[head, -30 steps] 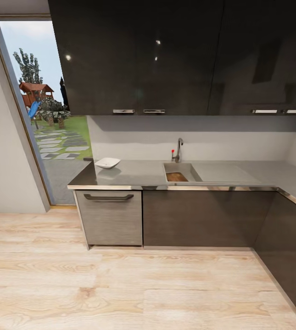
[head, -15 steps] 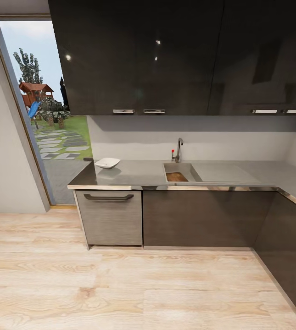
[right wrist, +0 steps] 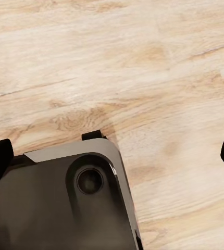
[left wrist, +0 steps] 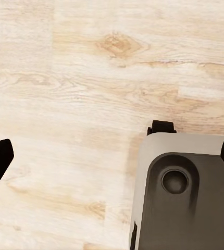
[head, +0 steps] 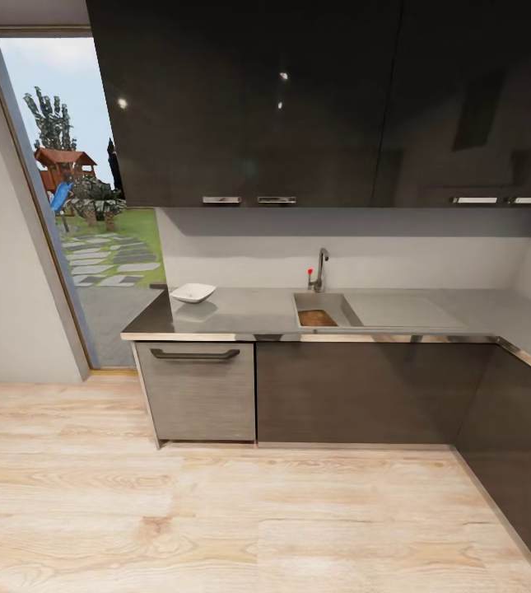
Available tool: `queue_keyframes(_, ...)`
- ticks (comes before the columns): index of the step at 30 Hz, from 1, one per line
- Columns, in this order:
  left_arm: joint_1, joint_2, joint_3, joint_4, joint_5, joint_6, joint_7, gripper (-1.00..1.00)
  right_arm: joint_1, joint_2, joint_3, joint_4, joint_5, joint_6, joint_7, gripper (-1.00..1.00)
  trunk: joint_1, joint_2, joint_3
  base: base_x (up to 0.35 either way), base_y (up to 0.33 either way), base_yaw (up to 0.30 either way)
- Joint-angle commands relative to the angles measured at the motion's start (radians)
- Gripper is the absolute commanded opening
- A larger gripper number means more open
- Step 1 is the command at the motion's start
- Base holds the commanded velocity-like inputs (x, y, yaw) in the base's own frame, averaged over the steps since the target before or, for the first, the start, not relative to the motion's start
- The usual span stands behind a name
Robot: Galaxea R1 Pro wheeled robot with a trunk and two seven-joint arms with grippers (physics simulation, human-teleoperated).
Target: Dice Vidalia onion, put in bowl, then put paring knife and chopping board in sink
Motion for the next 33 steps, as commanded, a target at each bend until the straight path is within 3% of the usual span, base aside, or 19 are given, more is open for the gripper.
queue_keyframes(1,-0.002,0.0,-0.008,0.004,0.009,-0.007,0.0,1.0,-0.001,0.0,0.002,0.001,-0.004,-0.003,-0.001,1.0,0.0,-0.001,-0.001,0.0,0.0,0.0)
queue_keyframes(33,-0.002,0.0,-0.008,0.004,0.009,-0.007,0.0,1.0,-0.001,0.0,0.002,0.0,-0.004,-0.003,-0.001,1.0,0.0,-0.001,-0.001,0.0,0.0,0.0)
